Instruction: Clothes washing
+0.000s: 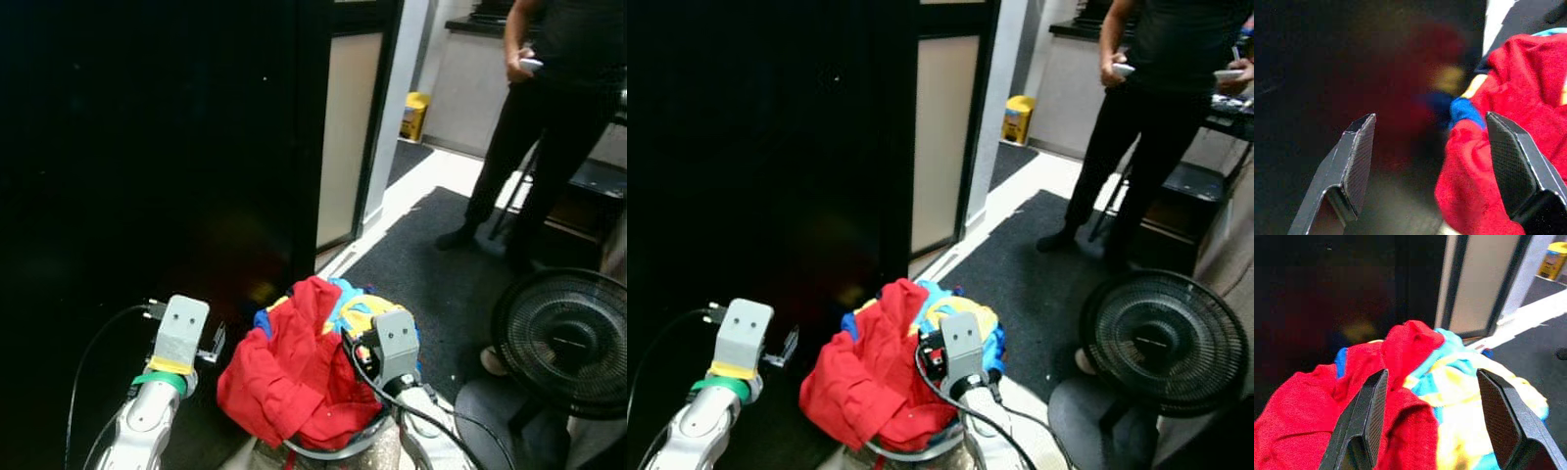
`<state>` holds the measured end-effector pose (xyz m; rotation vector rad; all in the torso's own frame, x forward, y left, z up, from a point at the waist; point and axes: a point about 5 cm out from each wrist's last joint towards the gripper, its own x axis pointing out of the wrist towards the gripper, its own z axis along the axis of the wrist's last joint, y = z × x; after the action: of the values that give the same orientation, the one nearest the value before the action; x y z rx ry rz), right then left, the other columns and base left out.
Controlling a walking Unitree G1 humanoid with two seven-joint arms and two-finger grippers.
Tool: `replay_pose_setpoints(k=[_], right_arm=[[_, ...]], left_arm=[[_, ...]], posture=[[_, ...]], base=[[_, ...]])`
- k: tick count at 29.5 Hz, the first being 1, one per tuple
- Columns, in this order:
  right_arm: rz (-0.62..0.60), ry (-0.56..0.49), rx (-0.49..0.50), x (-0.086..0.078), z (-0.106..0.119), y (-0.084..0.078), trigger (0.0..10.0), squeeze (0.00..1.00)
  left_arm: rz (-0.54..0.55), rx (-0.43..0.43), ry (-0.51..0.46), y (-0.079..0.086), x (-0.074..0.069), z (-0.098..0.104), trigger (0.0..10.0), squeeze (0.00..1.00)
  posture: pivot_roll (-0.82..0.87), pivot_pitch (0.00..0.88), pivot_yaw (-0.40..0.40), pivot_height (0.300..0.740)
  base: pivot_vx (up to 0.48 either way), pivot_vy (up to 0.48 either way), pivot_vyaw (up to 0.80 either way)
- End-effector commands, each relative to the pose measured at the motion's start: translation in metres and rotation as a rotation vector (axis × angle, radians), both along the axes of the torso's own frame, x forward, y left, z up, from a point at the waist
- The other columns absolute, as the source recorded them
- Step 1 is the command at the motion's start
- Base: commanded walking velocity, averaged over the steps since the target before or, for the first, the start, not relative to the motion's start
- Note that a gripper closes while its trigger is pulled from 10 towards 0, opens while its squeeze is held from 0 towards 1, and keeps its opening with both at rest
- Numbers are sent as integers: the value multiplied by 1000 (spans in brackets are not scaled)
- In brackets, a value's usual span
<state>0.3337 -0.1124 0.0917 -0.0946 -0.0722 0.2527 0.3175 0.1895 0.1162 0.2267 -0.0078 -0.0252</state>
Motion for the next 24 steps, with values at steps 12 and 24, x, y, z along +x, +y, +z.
replay_pose_setpoints(k=[12,24], right_arm=[[-25,25,-7,-2,-6,-5,10000,0],[-23,-5,-29,1,0,-4,10000,0]], left_arm=[[-17,-6,34,-3,-2,-9,10000,0],[-21,-12,32,-7,0,-8,10000,0]], posture=[[-6,117,33,740],[-3,115,32,740]], base=[[0,0,-333],[0,0,0]])
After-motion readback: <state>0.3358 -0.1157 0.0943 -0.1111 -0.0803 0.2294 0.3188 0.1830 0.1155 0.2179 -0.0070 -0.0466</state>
